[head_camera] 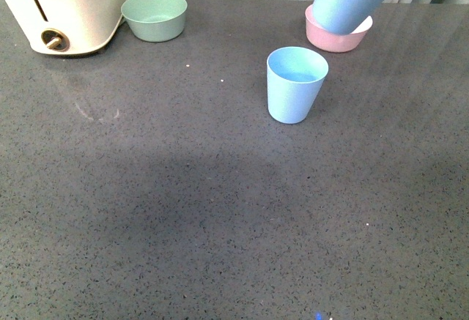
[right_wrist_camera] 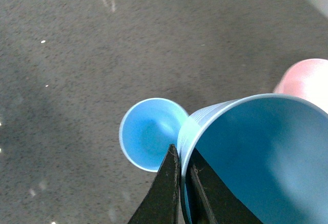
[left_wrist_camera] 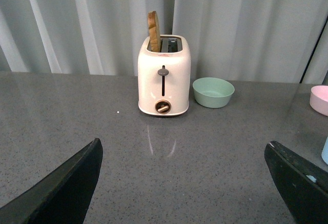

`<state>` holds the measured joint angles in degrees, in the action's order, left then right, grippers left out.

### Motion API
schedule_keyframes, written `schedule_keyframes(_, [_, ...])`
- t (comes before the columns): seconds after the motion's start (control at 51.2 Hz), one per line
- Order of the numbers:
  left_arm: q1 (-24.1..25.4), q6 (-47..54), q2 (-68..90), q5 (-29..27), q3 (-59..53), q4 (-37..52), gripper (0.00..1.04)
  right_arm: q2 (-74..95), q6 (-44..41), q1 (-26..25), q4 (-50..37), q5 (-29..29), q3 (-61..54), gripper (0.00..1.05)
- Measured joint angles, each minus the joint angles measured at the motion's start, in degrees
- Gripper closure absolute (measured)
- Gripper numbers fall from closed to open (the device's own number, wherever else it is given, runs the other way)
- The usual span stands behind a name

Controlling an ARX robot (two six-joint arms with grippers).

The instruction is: Stack blue cups with both arms

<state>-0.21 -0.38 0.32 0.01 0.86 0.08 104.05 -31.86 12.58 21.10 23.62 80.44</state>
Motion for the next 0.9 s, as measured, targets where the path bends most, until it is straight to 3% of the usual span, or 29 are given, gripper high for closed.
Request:
schedule_keyframes(0.332, [0.00,0.00,0.00,-0.02,0.00,0.00,0.09,0.20,1.07,5.03,-0.39,-1.60,-2.21,1.03])
schedule_keyframes(0.898, [0.00,0.00,0.00,-0.02,0.00,0.00,0.09,3.91,2.47,6.47,-1.49,-4.48,-2.64,1.03])
